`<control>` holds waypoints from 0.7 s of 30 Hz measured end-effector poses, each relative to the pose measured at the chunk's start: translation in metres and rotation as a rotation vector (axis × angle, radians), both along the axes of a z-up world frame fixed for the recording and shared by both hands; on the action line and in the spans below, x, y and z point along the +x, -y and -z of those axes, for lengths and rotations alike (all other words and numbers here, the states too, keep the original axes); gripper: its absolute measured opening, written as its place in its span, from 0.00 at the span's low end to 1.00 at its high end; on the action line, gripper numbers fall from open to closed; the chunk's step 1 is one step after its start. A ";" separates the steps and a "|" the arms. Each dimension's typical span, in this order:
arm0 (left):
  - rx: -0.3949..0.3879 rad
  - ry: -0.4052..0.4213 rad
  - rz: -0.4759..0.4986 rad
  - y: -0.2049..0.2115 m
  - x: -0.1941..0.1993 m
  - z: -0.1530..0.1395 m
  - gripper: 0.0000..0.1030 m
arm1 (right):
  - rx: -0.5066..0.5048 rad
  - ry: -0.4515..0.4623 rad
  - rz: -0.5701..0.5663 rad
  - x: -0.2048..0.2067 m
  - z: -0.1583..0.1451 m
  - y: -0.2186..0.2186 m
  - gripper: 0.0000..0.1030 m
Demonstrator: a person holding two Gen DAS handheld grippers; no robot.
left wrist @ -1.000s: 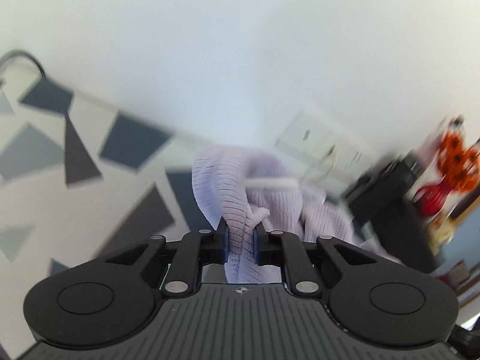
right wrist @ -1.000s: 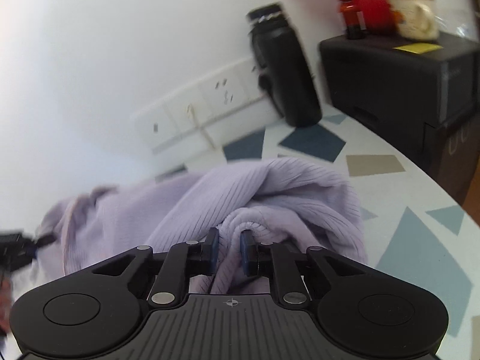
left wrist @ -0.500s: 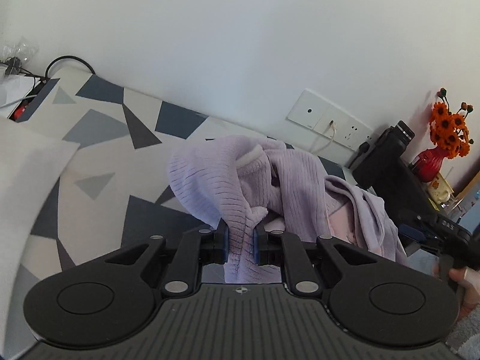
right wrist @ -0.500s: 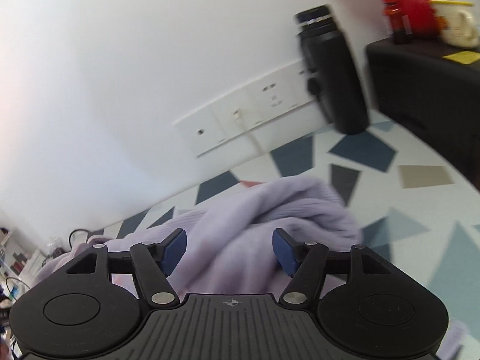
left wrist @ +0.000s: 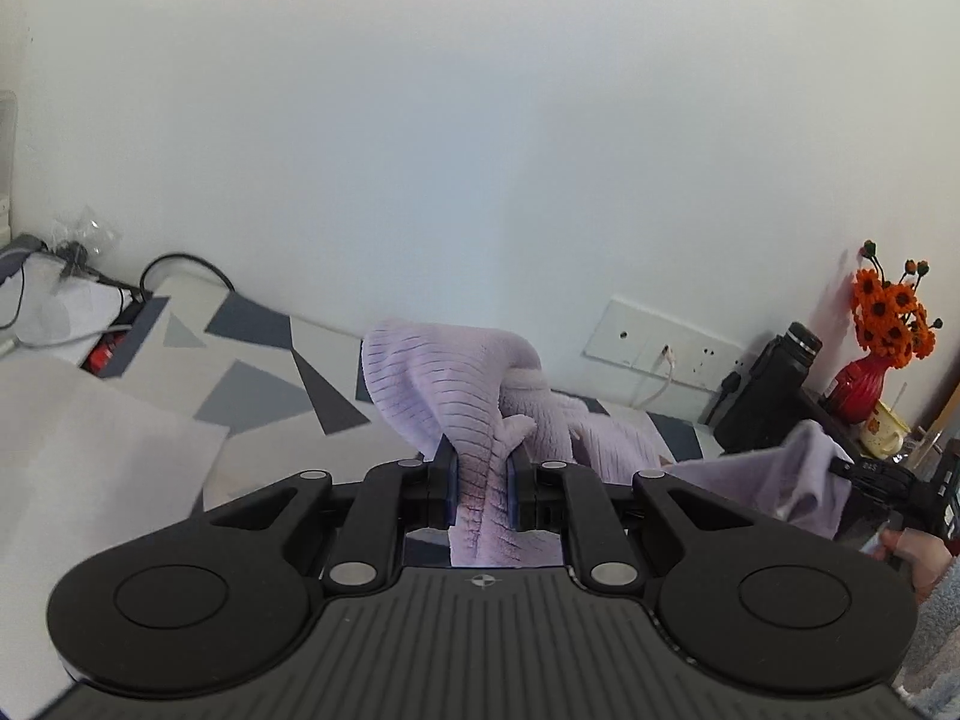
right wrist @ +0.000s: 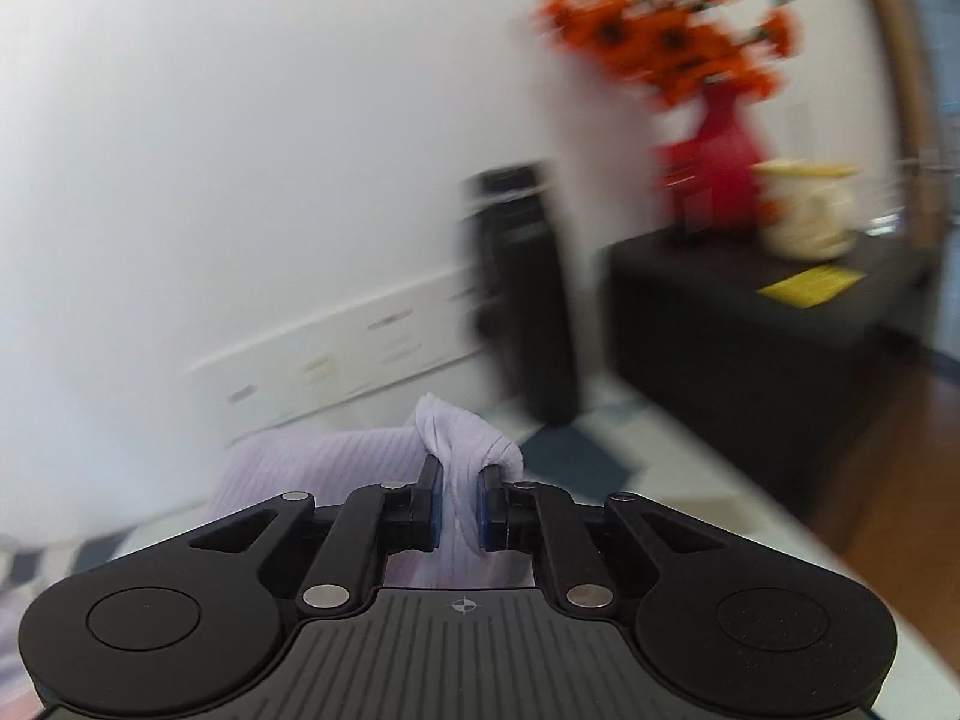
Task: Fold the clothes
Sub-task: 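Lift and shake the sweater with the left gripper while the right gripper regrips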
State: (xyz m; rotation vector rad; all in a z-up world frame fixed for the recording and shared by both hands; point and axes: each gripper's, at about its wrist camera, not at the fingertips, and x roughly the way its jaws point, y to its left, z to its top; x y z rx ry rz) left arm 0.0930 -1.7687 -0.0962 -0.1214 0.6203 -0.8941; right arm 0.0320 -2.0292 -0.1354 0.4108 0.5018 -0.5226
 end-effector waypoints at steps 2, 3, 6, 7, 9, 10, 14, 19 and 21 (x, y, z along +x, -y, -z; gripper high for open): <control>0.007 0.036 0.003 -0.002 -0.002 -0.006 0.14 | 0.019 -0.077 0.009 -0.007 0.011 0.009 0.09; 0.015 0.053 0.011 -0.001 -0.005 -0.007 0.14 | 0.028 -0.116 0.013 -0.010 0.017 0.013 0.10; 0.011 0.061 0.041 0.001 -0.010 -0.005 0.14 | 0.056 -0.232 0.026 -0.020 0.034 0.027 0.22; 0.009 0.057 0.044 0.002 -0.011 -0.004 0.14 | 0.052 -0.259 0.034 -0.022 0.039 0.022 0.34; 0.008 0.048 0.037 0.004 -0.011 -0.004 0.14 | 0.035 -0.305 0.051 -0.024 0.050 0.008 0.54; 0.004 0.042 0.035 0.004 -0.010 -0.003 0.14 | 0.015 -0.300 0.078 -0.026 0.049 0.000 0.58; 0.000 0.047 0.053 0.002 -0.013 -0.005 0.14 | -0.047 -0.222 0.130 -0.033 0.027 -0.020 0.58; 0.012 0.043 0.064 0.001 -0.020 0.001 0.14 | -0.128 -0.089 0.061 -0.018 -0.018 -0.029 0.74; 0.014 0.029 0.062 0.000 -0.022 0.005 0.15 | -0.132 -0.054 0.024 -0.008 -0.029 -0.035 0.80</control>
